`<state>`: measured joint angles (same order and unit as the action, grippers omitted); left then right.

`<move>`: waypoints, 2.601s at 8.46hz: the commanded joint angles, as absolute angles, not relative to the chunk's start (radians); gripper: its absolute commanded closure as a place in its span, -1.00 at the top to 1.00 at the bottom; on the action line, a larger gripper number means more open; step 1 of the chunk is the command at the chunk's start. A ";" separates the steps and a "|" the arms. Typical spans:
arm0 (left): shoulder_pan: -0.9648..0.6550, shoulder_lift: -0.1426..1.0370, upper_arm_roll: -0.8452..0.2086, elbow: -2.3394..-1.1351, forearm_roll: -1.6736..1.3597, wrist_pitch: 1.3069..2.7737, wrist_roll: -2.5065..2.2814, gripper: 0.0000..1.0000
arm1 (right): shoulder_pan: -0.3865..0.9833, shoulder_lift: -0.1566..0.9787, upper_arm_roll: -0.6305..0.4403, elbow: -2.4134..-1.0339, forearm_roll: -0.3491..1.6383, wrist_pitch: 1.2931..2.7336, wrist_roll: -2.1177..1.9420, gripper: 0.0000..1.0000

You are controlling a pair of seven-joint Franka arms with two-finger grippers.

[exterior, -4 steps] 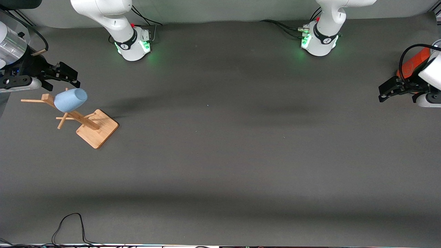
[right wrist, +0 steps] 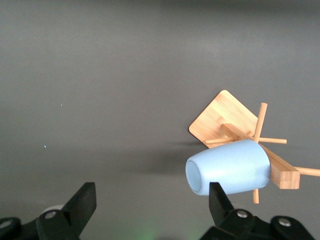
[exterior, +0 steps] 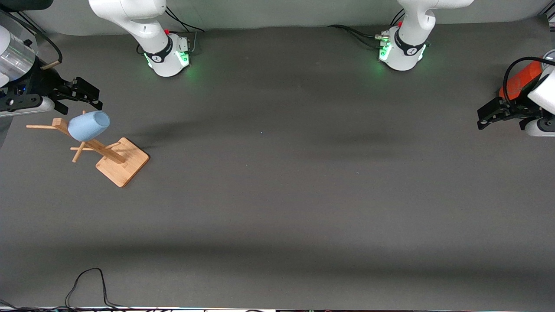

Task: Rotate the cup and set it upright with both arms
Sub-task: 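Reach the right gripper toward the light blue cup on the wooden stand, then move the right gripper around the body of the blue cup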

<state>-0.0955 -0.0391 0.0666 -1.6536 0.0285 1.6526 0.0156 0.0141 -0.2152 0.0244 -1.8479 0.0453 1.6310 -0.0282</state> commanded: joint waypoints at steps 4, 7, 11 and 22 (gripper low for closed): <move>-0.097 -0.023 0.066 -1.621 0.032 1.646 0.023 1.00 | 0.014 -0.175 0.015 -1.779 0.061 1.609 -0.037 1.00; -0.095 -0.017 0.066 -1.617 0.034 1.638 0.021 1.00 | 0.003 -0.012 0.015 -1.549 0.058 1.443 0.019 1.00; -0.097 -0.020 0.064 -1.615 0.034 1.631 0.014 1.00 | -0.003 0.189 0.012 -1.246 0.063 1.290 0.415 1.00; -0.095 -0.020 0.066 -1.615 0.038 1.631 0.025 1.00 | 0.006 -0.016 -0.121 -1.866 0.067 1.385 0.821 1.00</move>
<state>-0.0950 -0.0217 0.0652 -1.6348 0.0283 1.6510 0.0170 0.0008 0.0702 -0.1082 -1.7392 0.0496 1.3171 0.8065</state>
